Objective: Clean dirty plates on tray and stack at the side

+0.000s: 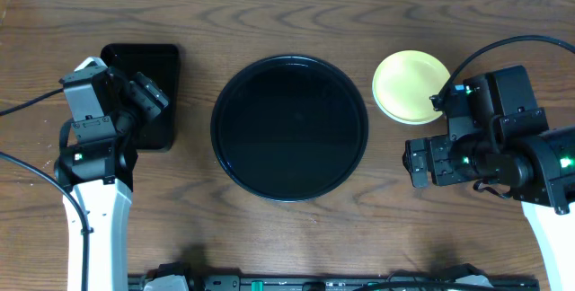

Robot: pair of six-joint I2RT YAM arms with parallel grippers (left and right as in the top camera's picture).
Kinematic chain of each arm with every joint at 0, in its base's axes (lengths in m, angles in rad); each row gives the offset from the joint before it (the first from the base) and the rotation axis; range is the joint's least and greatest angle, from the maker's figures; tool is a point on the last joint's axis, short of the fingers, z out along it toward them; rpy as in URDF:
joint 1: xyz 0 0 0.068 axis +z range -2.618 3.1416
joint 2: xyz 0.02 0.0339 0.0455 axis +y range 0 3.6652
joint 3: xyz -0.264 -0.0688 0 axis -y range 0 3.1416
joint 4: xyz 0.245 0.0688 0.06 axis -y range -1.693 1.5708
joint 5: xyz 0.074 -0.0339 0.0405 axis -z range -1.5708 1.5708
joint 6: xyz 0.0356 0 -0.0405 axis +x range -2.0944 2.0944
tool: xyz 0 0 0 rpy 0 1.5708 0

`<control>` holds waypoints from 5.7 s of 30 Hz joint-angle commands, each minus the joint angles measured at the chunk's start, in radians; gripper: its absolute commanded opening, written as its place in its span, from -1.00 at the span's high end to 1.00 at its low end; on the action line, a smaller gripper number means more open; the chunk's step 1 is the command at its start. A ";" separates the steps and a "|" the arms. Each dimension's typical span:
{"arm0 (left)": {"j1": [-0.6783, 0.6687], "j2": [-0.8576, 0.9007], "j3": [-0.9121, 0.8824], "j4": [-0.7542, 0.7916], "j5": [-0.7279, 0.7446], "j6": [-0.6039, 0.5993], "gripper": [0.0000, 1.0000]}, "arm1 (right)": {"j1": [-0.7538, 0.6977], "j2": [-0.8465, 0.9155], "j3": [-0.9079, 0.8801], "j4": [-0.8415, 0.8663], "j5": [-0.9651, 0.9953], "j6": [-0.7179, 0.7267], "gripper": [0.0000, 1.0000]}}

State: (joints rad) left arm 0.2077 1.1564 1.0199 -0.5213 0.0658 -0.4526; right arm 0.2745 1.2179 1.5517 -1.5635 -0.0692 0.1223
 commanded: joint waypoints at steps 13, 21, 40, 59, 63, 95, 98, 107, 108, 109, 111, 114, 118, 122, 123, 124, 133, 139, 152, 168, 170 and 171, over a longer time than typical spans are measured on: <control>0.003 0.000 0.004 -0.003 0.005 -0.009 -0.65 | 0.002 -0.002 -0.010 -0.064 0.040 -0.008 -0.99; 0.003 0.000 0.004 -0.002 0.005 -0.009 -0.65 | -0.014 -0.196 -0.216 0.206 0.064 -0.030 -0.98; 0.003 0.000 0.004 -0.002 0.005 -0.009 -0.66 | -0.199 -1.104 -1.222 1.030 -0.018 -0.026 -0.99; 0.003 0.000 0.004 -0.003 0.005 -0.009 -0.66 | -0.198 -1.213 -1.546 1.544 -0.014 0.023 -0.99; 0.003 0.000 0.004 -0.002 0.005 -0.009 -0.66 | -0.198 -1.211 -1.546 1.496 -0.022 0.024 -0.98; 0.003 0.000 0.004 -0.002 0.006 -0.009 -0.66 | -0.198 -1.205 -1.546 1.496 -0.021 0.023 -0.98; 0.003 0.000 0.004 -0.002 0.006 -0.009 -0.65 | -0.198 -1.205 -1.546 1.496 -0.021 0.023 -0.98; 0.003 0.000 0.004 -0.002 0.005 -0.009 -0.66 | -0.198 -1.205 -1.546 1.496 -0.021 0.023 -0.98; 0.003 0.000 0.004 -0.002 0.005 -0.009 -0.66 | -0.198 -1.205 -1.546 1.496 -0.021 0.023 -0.99; 0.003 0.000 0.004 -0.002 0.005 -0.009 -0.66 | -0.198 -1.205 -1.546 1.496 -0.021 0.023 -0.99; 0.003 0.000 0.004 -0.002 0.005 -0.009 -0.66 | -0.198 -1.205 -1.546 1.496 -0.021 0.023 -0.98; 0.003 0.000 0.004 -0.002 0.005 -0.009 -0.66 | -0.198 -1.205 -1.546 1.496 -0.021 0.023 -0.98; 0.003 0.000 0.004 -0.002 0.005 -0.009 -0.66 | -0.198 -1.205 -1.546 1.496 -0.021 0.023 -0.99; 0.003 0.000 0.004 -0.002 0.005 -0.009 -0.66 | -0.198 -1.205 -1.546 1.496 -0.021 0.023 -0.99; 0.002 0.000 0.004 -0.002 0.005 -0.009 -0.66 | -0.198 -1.205 -1.546 1.496 -0.021 0.023 -0.99; 0.003 0.000 0.004 -0.003 0.004 -0.008 -0.67 | -0.198 -1.205 -1.546 1.496 -0.021 0.023 -0.99; -0.008 0.005 -0.008 -0.188 -0.052 0.060 -0.66 | -0.198 -1.205 -1.546 1.496 -0.021 0.023 -0.99; -0.064 -0.024 -0.153 -0.163 -0.058 0.189 -0.66 | -0.198 -1.205 -1.546 1.496 -0.021 0.023 -0.98; -0.149 -0.310 -0.708 0.389 -0.047 0.242 -0.66 | -0.198 -1.205 -1.546 1.496 -0.021 0.023 -0.99; -0.156 -0.612 -0.936 0.539 -0.047 0.241 -0.66 | -0.198 -1.205 -1.546 1.496 -0.021 0.023 -0.98; -0.165 -0.644 -0.958 0.562 -0.047 0.242 -0.66 | -0.198 -1.205 -1.546 1.496 -0.021 0.023 -0.99; -0.169 -0.658 -0.967 0.571 -0.047 0.242 -0.66 | -0.198 -1.205 -1.546 1.496 -0.021 0.023 -0.99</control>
State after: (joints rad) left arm 0.0521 0.5373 0.0769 0.0296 0.0204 -0.2276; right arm 0.0822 0.0128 0.0071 -0.0635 -0.0822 0.1299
